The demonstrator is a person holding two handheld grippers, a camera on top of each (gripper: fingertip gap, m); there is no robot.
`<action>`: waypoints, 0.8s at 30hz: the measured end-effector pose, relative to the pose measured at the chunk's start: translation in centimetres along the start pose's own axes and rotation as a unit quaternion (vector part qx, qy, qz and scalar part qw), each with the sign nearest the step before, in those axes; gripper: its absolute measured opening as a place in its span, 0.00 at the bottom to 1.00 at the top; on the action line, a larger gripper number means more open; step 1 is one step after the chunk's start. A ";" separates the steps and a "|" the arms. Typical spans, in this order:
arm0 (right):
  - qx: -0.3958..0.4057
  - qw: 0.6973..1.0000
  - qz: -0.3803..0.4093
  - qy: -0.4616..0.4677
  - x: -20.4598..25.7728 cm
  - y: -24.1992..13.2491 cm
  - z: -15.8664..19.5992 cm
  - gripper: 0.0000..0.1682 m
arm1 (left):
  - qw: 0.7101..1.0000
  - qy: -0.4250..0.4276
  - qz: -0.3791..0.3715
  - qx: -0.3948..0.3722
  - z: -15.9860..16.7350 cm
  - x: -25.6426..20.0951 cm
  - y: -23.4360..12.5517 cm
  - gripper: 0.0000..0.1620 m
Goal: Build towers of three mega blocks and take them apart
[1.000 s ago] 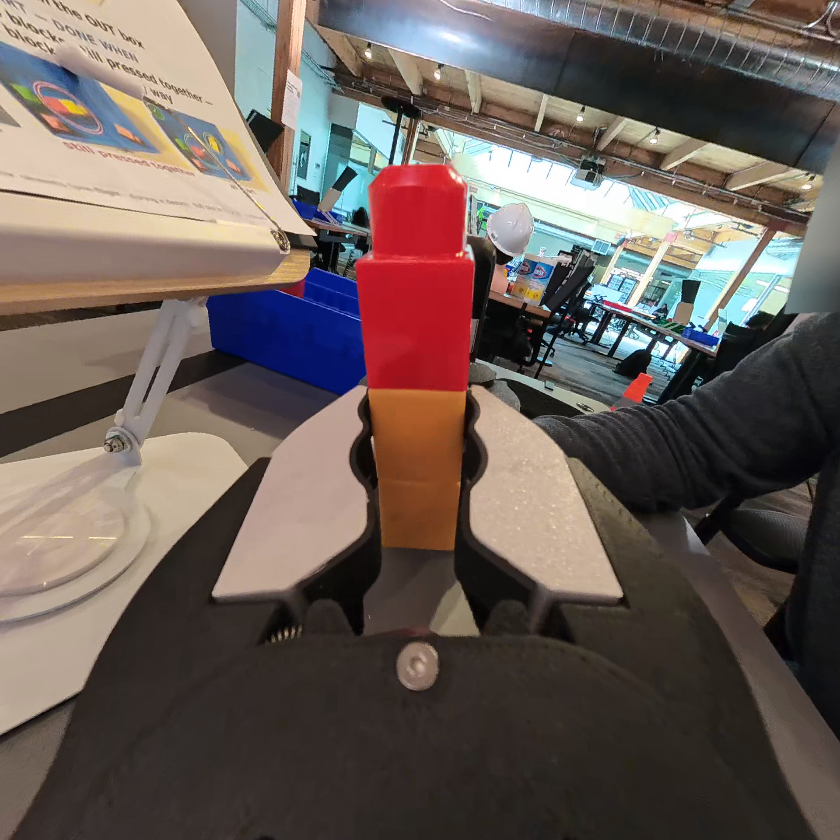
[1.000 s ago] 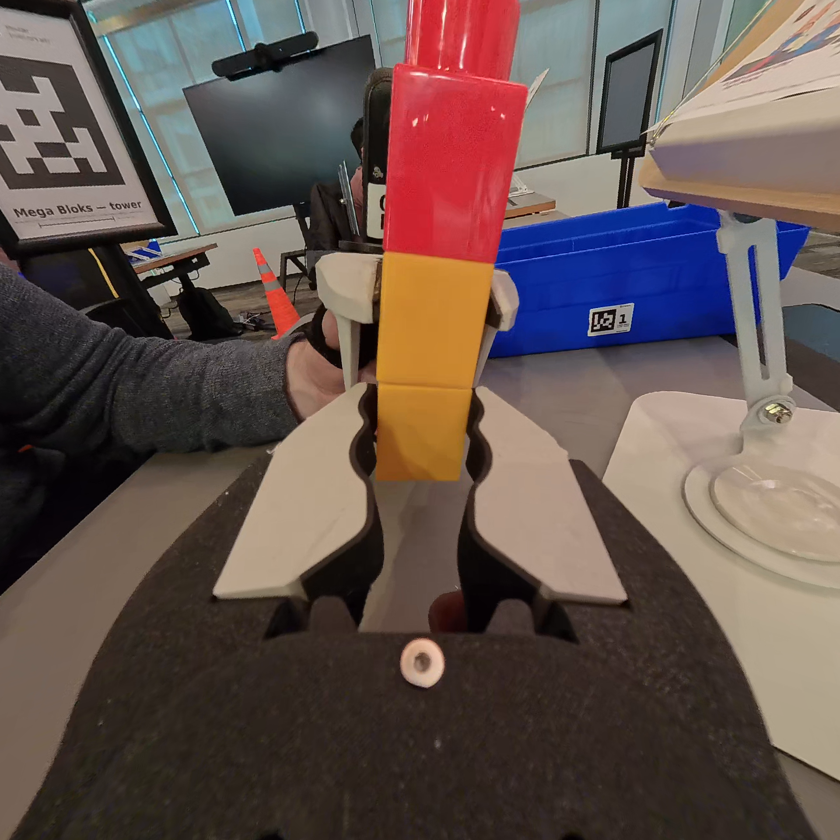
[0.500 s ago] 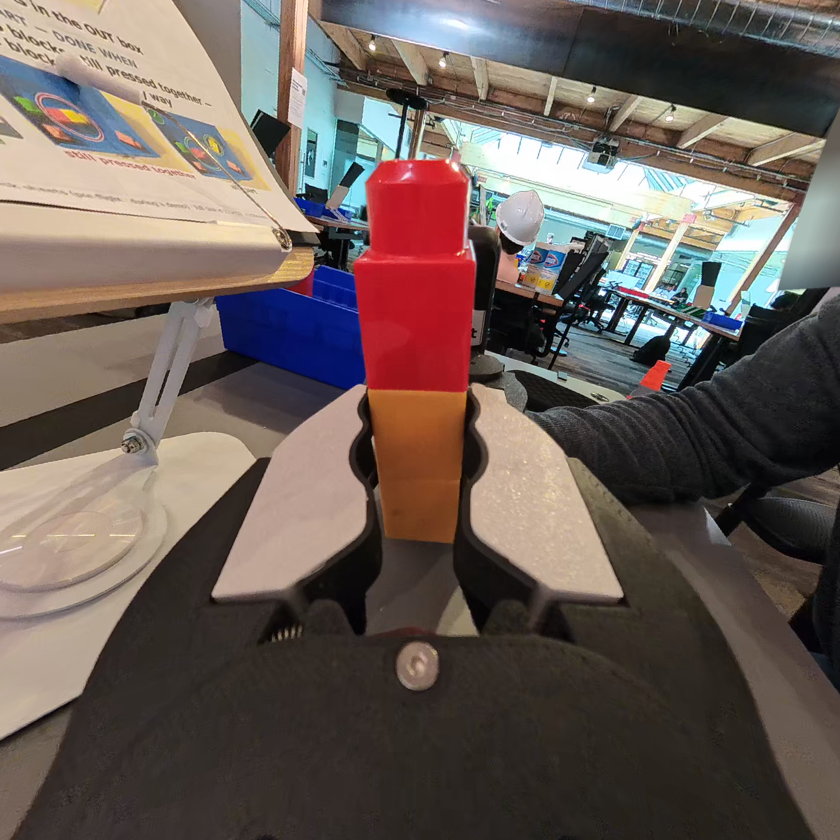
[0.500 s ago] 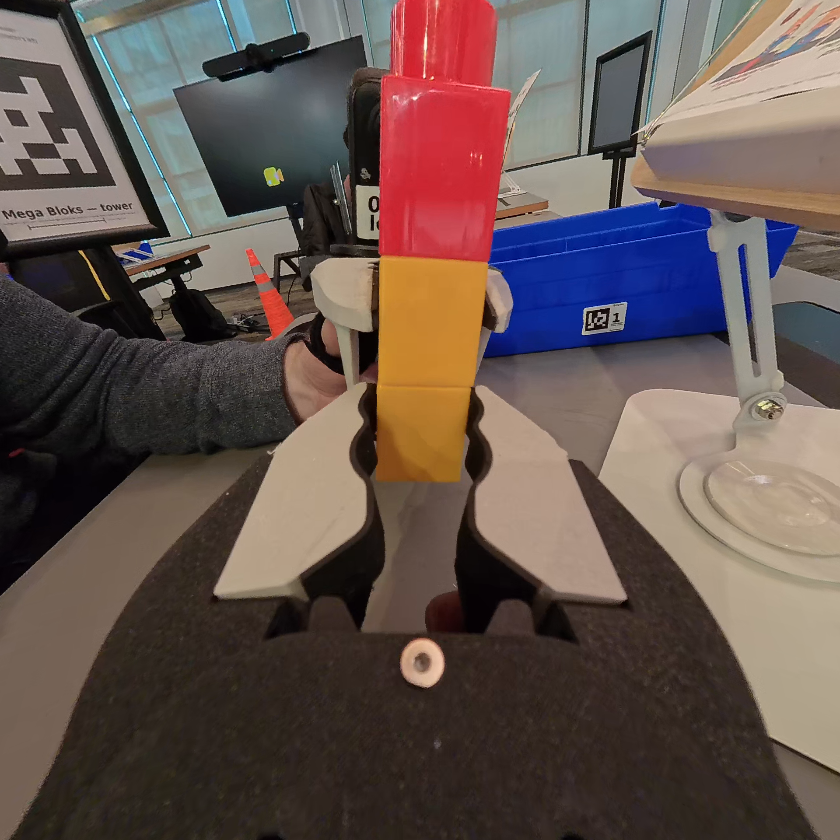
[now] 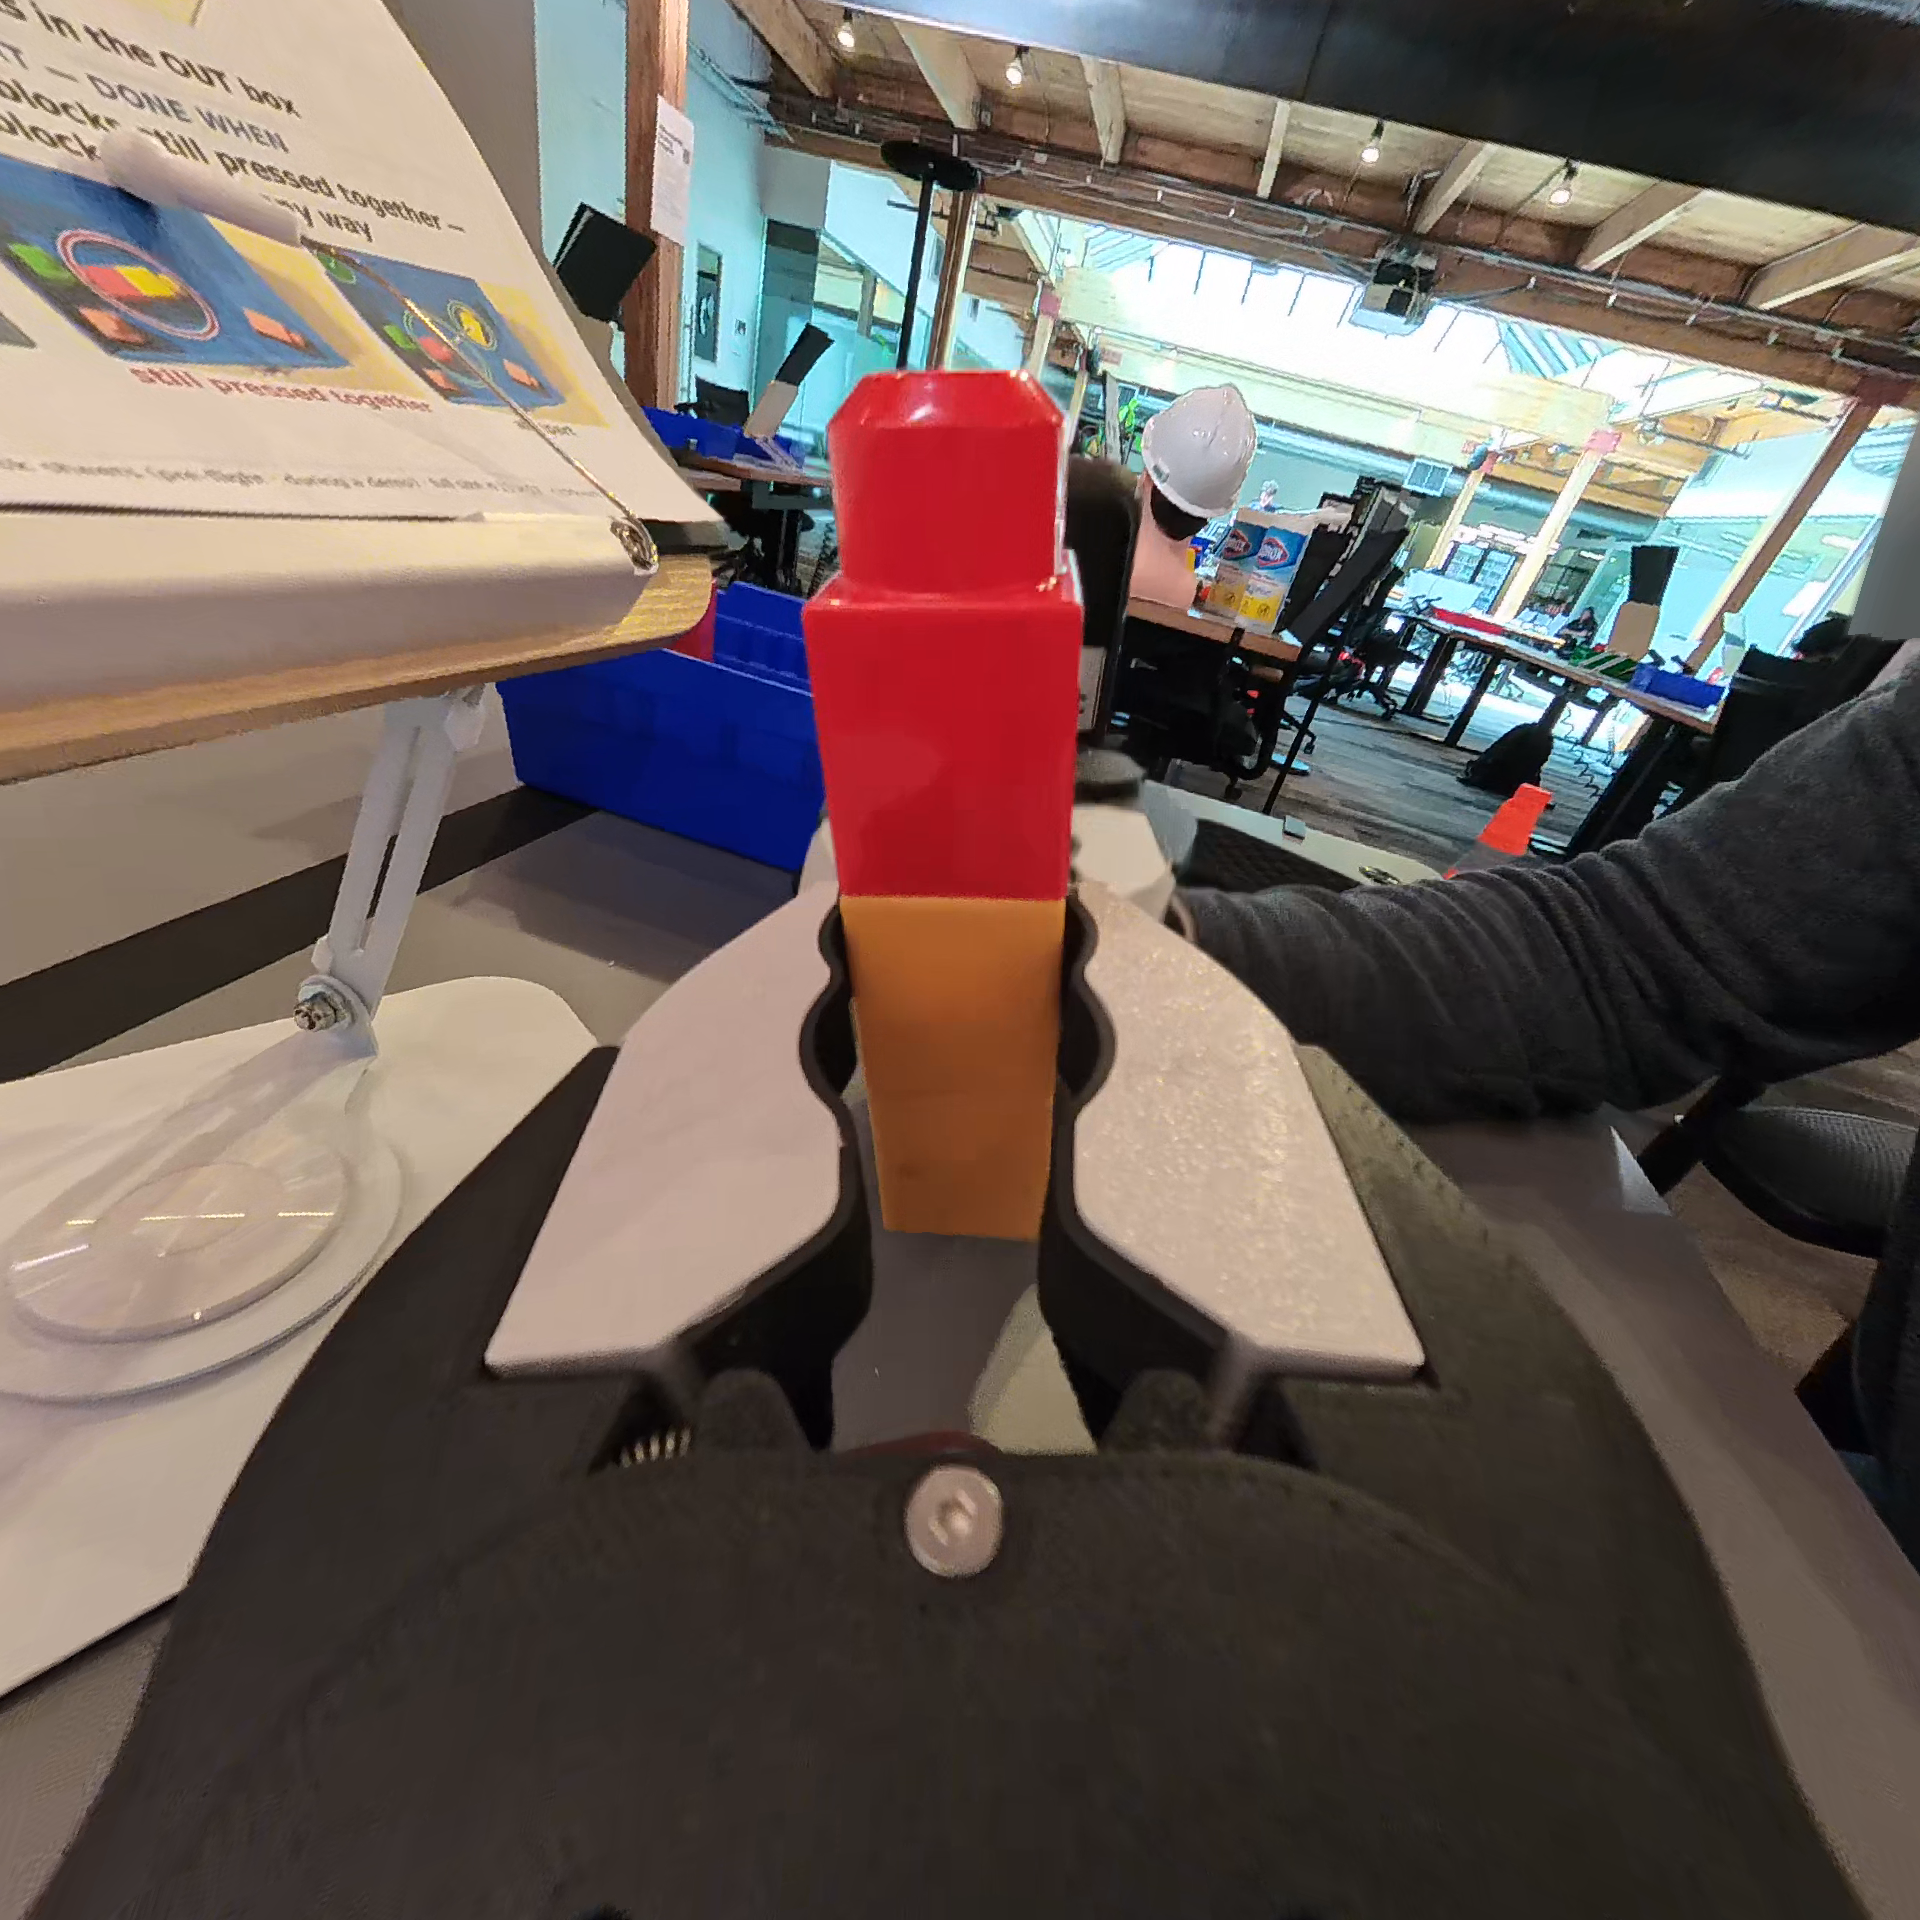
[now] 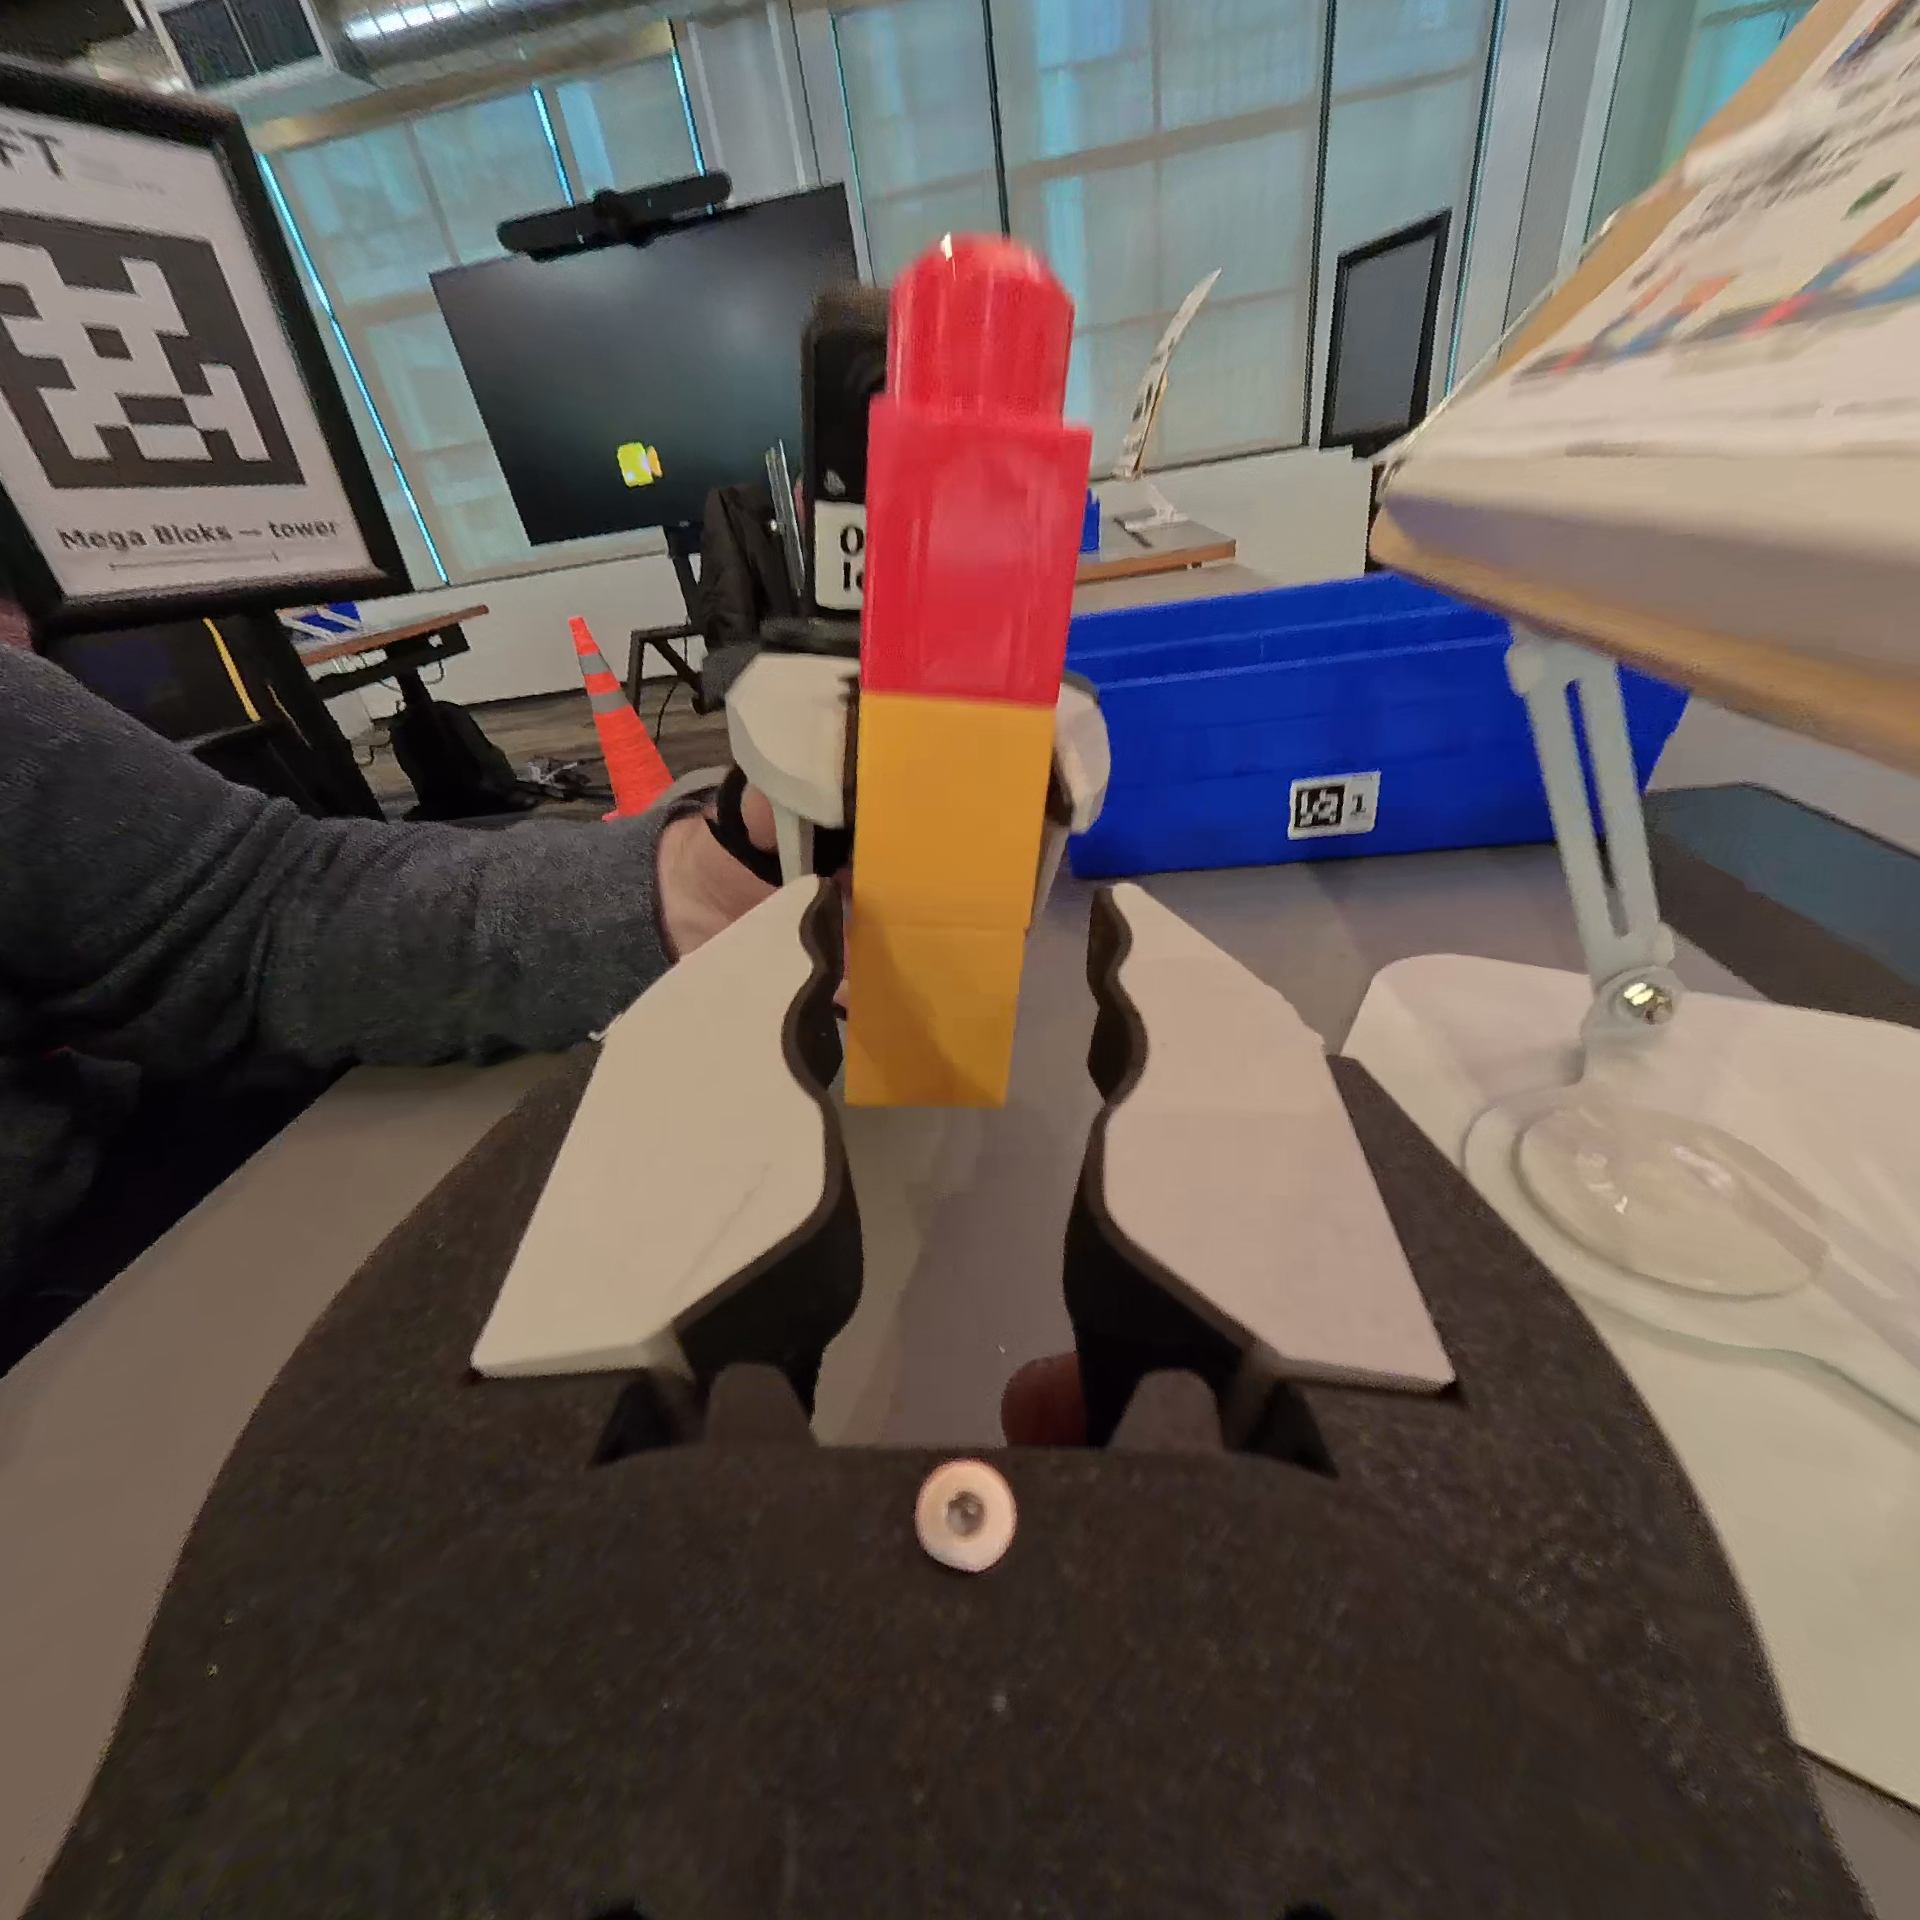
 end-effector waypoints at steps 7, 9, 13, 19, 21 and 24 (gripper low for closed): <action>-0.016 0.999 -0.014 -0.027 1.0 0.1 -3.2 0.29 | 0.997 0.032 0.004 0.076 1.0 -0.7 0.7 0.22; -0.012 0.999 -0.020 -0.028 1.5 0.4 -3.6 0.28 | 0.993 0.045 0.012 0.104 1.6 -1.1 0.9 0.22; 0.019 0.999 -0.016 -0.043 1.8 0.8 -3.6 0.22 | 0.990 0.054 0.022 0.126 2.2 -1.6 1.4 0.22; 0.015 0.999 -0.004 -0.046 1.9 0.6 -5.0 0.22 | 0.995 0.041 0.023 0.092 1.3 -1.5 1.3 0.27; 0.014 0.998 0.010 -0.055 1.9 -0.1 -6.5 0.22 | 0.996 0.032 0.020 0.083 1.1 -1.2 0.9 0.28; 0.010 0.995 0.057 -0.083 1.5 -2.3 -9.9 0.22 | 0.998 0.021 0.006 0.061 0.7 -0.4 0.2 0.26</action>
Point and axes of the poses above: each gripper's, where its closed fingertips meet, y out along the fingers, z out of its underside, x = y × z across the jaws, the point moved 6 cm from there along -y, back along the fingers, and after that the axes turned 12 degrees about -x, right-handed, at the moved point
